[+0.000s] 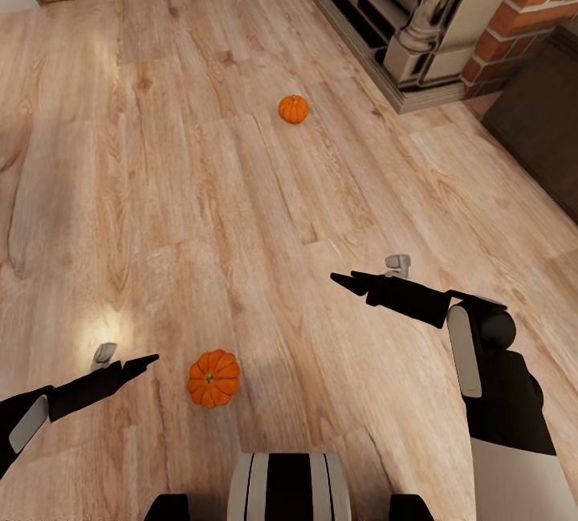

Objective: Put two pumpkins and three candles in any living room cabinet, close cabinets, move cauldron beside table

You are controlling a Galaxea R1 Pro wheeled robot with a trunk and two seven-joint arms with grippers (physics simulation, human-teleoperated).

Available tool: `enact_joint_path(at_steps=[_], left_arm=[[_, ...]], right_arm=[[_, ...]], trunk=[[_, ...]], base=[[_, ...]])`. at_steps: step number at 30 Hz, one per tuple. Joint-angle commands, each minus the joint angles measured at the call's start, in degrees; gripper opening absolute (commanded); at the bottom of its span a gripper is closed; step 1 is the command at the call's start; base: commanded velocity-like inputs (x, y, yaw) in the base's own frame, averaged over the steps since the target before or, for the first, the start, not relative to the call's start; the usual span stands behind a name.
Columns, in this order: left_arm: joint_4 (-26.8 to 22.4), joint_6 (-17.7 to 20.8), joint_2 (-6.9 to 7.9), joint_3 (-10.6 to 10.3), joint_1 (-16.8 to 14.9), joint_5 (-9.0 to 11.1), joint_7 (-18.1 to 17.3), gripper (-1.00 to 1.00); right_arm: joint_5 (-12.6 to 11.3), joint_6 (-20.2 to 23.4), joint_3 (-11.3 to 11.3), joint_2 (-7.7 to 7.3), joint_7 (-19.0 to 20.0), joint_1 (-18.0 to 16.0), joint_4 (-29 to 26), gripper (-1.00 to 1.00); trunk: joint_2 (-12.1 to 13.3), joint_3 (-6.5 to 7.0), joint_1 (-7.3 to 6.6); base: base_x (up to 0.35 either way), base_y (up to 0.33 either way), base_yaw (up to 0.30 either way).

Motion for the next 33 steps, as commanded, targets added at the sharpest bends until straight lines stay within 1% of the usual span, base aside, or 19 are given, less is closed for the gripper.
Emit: enact_joint_path(at_steps=[1,2,4,8,12,24,30,33], left_arm=[[-0.13,0.55,0.10,0.08,-0.29,0.28,-0.22,1.00],[-0.38,0.59,0.11,0.10,-0.70,0.33,-0.42,1.00],[-0.77,1.46,0.05,-0.12,-2.88,0.35,-0.69,1.00],[-0.91,3.21,-0.14,-0.18,-4.34,0.31,-0.60,1.00],[-0.83,3.55,-0.47,-0.45,-4.79,0.05,-0.07,1.00],[-0.79,3.44,-0.53,-0.70,-4.88,-0.01,0.04,1.00],[-0.79,3.57,-0.52,-2.22,-4.88,0.00,0.02,1.00],[-0.79,3.55,-0.53,-2.39,-4.88,0.00,0.05,1.00]], right_arm=[[0.05,0.21,-0.01,0.01,0.57,0.01,-0.03,1.00],[0.05,0.20,0.06,0.00,0.78,0.05,-0.03,1.00],[0.04,0.18,0.23,0.01,1.03,0.15,-0.07,1.00],[0.04,0.34,0.46,0.01,1.15,0.49,-0.09,1.00],[0.04,0.41,0.44,0.02,1.18,0.72,-0.09,1.00],[0.04,0.49,0.52,0.10,1.19,0.82,-0.09,1.00],[-0.02,0.42,0.56,0.17,1.20,0.82,-0.10,1.00],[-0.04,0.29,0.55,0.24,1.19,0.82,-0.10,1.00]], trunk=[[-0.03,-0.26,0.01],[-0.04,-0.48,0.04],[-0.07,-0.92,0.09],[-0.12,-1.81,0.19],[-0.17,-2.70,0.30],[-0.33,-5.35,0.61],[-0.41,-6.68,0.76],[-0.45,-7.35,0.84]], base=[[0.000,0.000,0.000],[0.000,0.000,0.000],[0.000,0.000,0.000],[0.000,0.000,0.000],[0.000,0.000,0.000],[0.000,0.000,0.000],[0.000,0.000,0.000],[0.000,0.000,0.000]])
